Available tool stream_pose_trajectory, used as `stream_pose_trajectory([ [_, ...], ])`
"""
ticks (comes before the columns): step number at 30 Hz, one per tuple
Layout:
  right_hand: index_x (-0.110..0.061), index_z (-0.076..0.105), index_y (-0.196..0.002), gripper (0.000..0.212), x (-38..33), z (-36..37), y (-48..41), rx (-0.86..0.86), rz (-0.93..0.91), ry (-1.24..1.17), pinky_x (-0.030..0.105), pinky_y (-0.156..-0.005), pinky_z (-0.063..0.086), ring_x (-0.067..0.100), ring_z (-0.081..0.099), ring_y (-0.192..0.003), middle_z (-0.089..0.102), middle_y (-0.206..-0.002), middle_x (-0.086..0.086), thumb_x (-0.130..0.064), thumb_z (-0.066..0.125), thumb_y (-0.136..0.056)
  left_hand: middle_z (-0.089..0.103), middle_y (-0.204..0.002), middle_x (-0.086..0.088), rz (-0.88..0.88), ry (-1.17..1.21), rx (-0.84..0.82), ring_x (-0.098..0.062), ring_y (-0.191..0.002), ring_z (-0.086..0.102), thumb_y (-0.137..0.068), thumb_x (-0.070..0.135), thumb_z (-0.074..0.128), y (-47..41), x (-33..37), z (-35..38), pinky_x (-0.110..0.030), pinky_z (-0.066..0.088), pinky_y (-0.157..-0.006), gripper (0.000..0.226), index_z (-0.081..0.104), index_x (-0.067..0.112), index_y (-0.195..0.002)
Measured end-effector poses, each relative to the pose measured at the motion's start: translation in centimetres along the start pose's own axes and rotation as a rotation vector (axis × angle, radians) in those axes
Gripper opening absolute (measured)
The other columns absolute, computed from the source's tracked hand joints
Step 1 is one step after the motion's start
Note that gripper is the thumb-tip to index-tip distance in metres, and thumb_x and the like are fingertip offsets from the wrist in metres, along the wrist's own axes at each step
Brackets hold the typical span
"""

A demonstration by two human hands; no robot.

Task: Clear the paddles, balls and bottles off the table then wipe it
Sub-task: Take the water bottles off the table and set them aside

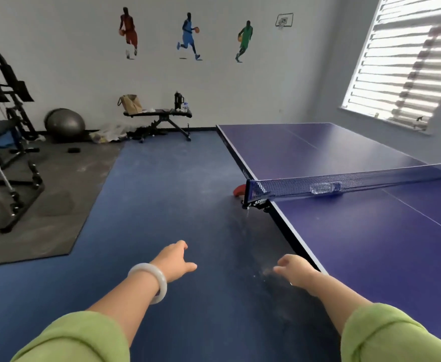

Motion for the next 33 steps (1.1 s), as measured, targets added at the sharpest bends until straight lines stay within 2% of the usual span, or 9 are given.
stream_pose_trajectory([
  [3,-0.017,0.055,-0.125,0.040,-0.4,-1.1,-4.3,0.030,0.068,0.001,0.022,-0.075,0.050,0.015,0.056,-0.091,0.059,-0.124,-0.001,-0.041,0.059,-0.094,0.044,-0.136,0.002,0.070,-0.028,-0.052,-0.013,-0.114,0.049,-0.093,0.038,0.061,-6.3,1.0,-1.5,-0.028,0.042,-0.097,0.063,0.034,0.018,-0.145],
  [6,-0.016,0.058,-0.124,0.040,-1.3,-3.7,-10.4,0.103,0.120,-0.073,0.028,-0.075,0.053,0.016,0.061,-0.087,0.061,-0.112,-0.001,-0.040,0.061,-0.092,0.044,-0.137,0.002,0.133,-0.041,-0.079,-0.013,-0.115,0.048,-0.093,0.038,0.061,-13.4,2.6,-2.9,-0.027,0.041,-0.097,0.062,0.034,0.019,-0.144],
  [10,-0.010,0.064,-0.116,0.036,-3.6,-7.4,-20.5,0.209,0.111,-0.176,0.028,-0.074,0.049,0.019,0.056,-0.082,0.059,-0.096,0.001,-0.034,0.066,-0.090,0.043,-0.139,0.002,0.174,-0.058,-0.098,-0.013,-0.116,0.048,-0.092,0.038,0.062,-23.4,4.8,-5.0,-0.028,0.042,-0.099,0.061,0.034,0.019,-0.144],
  [15,-0.013,0.065,-0.111,0.032,-7.0,-12.1,-31.9,0.260,0.112,-0.257,0.031,-0.079,0.053,0.019,0.062,-0.087,0.064,-0.101,0.001,-0.033,0.070,-0.087,0.042,-0.143,0.001,0.196,-0.135,-0.122,-0.015,-0.125,0.047,-0.093,0.039,0.062,-35.7,8.2,-9.4,-0.030,0.041,-0.103,0.064,0.033,0.018,-0.145],
  [19,-0.011,0.065,-0.105,0.025,-9.1,-16.7,-39.9,0.318,0.110,-0.286,0.032,-0.080,0.053,0.020,0.060,-0.077,0.066,-0.096,0.004,-0.027,0.070,-0.086,0.044,-0.140,0.000,0.220,-0.116,-0.121,-0.016,-0.126,0.046,-0.092,0.038,0.062,-44.6,10.9,-12.2,-0.029,0.041,-0.102,0.063,0.033,0.018,-0.145],
  [23,-0.010,0.064,-0.118,0.035,-9.6,-18.6,-46.8,0.306,0.169,-0.291,0.028,-0.088,0.048,0.019,0.059,-0.090,0.067,-0.112,0.006,-0.028,0.069,-0.088,0.043,-0.143,0.000,0.263,-0.158,-0.183,-0.017,-0.128,0.046,-0.092,0.039,0.062,-53.2,12.9,-12.6,-0.030,0.040,-0.105,0.064,0.034,0.017,-0.145],
  [27,-0.009,0.063,-0.118,0.038,-9.3,-19.6,-53.5,0.323,0.249,-0.366,0.035,-0.088,0.053,0.023,0.064,-0.096,0.063,-0.102,0.003,-0.028,0.072,-0.087,0.042,-0.143,-0.001,0.336,-0.192,-0.264,-0.017,-0.128,0.047,-0.092,0.039,0.063,-62.9,15.7,-12.4,-0.031,0.041,-0.105,0.065,0.034,0.018,-0.145],
  [29,-0.009,0.062,-0.118,0.039,-8.9,-20.1,-56.4,0.336,0.299,-0.381,0.037,-0.089,0.054,0.024,0.065,-0.101,0.064,-0.104,0.004,-0.030,0.072,-0.086,0.042,-0.143,0.000,0.397,-0.210,-0.295,-0.017,-0.129,0.046,-0.091,0.039,0.063,-67.8,17.6,-12.3,-0.031,0.041,-0.106,0.065,0.034,0.018,-0.145],
  [33,-0.009,0.061,-0.119,0.039,-7.6,-21.8,-60.4,0.361,0.448,-0.415,0.033,-0.085,0.054,0.019,0.060,-0.089,0.064,-0.108,0.005,-0.030,0.070,-0.087,0.044,-0.142,0.000,0.493,-0.283,-0.383,-0.016,-0.129,0.045,-0.091,0.040,0.063,-76.8,21.4,-12.8,-0.029,0.039,-0.106,0.064,0.035,0.018,-0.144],
])
Point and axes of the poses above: each hand's wrist, its own y-axis away from the middle knuckle, its own z-axis out of the palm, x = y × z, the point moved 4 cm from there along -y, towards the middle knuckle
